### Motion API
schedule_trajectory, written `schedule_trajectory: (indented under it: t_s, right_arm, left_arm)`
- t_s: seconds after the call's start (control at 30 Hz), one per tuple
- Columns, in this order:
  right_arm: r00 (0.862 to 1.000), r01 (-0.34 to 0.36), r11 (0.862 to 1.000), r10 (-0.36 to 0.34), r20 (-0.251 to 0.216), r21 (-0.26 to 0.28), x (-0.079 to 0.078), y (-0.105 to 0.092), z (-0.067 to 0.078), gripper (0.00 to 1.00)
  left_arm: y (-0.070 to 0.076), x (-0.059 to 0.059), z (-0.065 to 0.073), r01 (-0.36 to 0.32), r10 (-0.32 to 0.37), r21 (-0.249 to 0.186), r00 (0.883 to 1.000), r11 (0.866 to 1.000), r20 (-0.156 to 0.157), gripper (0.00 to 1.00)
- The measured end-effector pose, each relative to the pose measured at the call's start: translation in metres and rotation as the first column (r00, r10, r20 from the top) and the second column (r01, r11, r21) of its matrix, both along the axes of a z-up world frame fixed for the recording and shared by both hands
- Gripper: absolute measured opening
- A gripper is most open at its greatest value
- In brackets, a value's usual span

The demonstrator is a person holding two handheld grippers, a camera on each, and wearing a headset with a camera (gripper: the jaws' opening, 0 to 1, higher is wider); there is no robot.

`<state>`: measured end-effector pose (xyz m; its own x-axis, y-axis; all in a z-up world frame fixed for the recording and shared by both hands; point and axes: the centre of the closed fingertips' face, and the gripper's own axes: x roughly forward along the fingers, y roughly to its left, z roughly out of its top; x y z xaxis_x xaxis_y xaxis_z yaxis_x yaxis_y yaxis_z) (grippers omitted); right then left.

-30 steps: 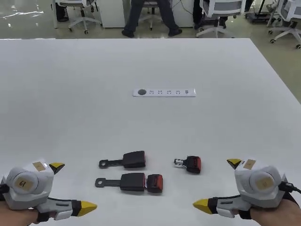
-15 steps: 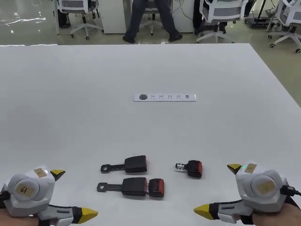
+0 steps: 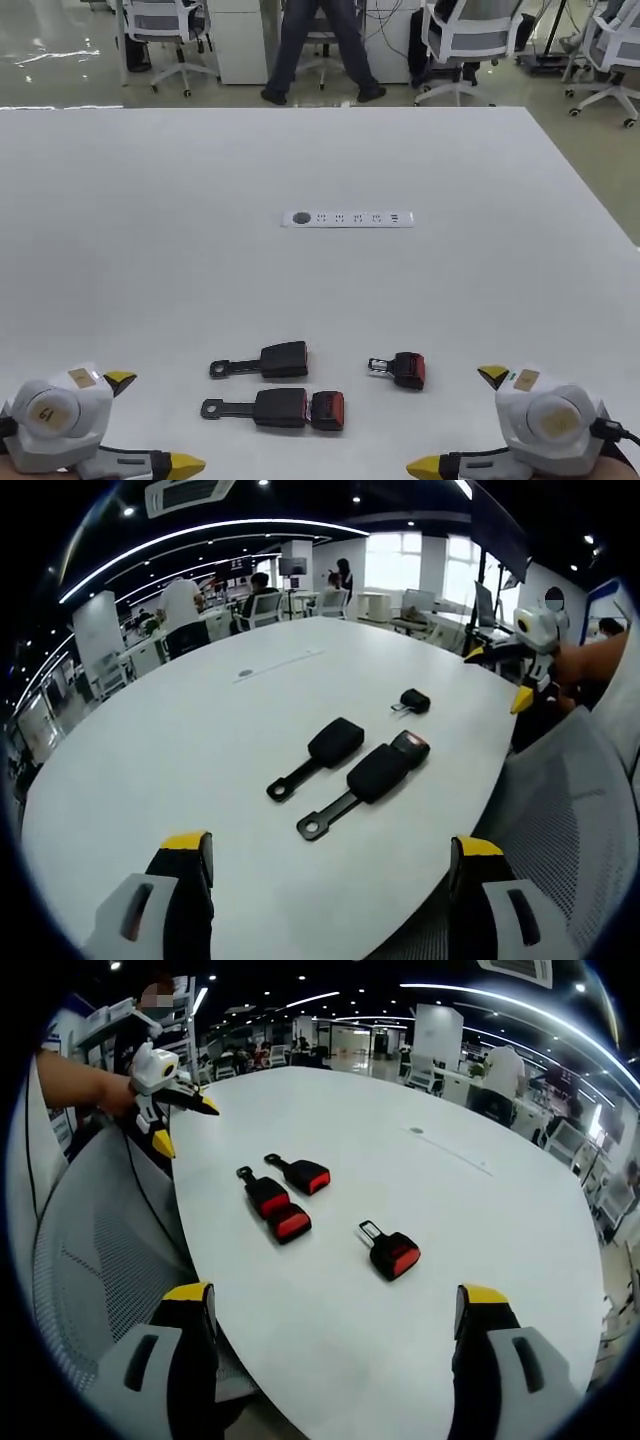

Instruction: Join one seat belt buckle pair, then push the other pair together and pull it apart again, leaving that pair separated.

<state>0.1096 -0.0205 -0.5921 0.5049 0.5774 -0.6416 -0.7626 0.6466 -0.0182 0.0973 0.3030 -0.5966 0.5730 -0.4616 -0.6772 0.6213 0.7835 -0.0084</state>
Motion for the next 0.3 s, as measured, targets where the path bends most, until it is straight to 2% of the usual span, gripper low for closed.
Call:
schedule_trajectory:
  t_s: [0.3]
  right_arm:
    - [1.0, 0.006, 1.0, -0.006, 0.002, 0.006, 0.0017, -0.0049, -0.0064, 0.99]
  left_arm:
    - [-0.0036, -0.0056, 0.0009, -0.001, 0.001, 0.001, 1.0, 1.0, 0.002, 1.0]
